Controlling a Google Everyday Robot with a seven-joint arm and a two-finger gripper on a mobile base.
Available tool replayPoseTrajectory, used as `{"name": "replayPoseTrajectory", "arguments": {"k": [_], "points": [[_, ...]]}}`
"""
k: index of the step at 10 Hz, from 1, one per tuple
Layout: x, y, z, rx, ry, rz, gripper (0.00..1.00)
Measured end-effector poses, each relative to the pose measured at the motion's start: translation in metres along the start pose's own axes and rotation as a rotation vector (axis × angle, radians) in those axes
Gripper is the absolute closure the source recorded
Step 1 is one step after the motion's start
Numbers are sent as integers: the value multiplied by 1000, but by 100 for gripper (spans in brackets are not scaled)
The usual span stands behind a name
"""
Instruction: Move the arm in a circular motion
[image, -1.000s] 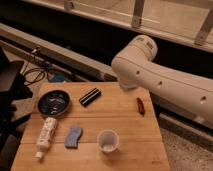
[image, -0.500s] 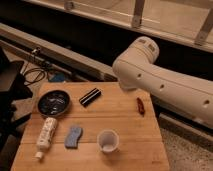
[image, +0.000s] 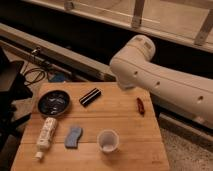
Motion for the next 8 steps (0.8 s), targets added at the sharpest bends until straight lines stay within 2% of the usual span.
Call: {"name": "replayPoseTrajectory", "arguments": {"k": [1, 3, 5, 6, 8], "points": [[-3, -2, 10, -26, 0, -5, 100], [-1, 2, 47, -136, -1, 9, 100], [1, 3, 84, -216, -12, 38, 100], [4, 1, 111, -276, -16, 67, 100], [15, -8, 146, -331, -31, 134, 99]]}}
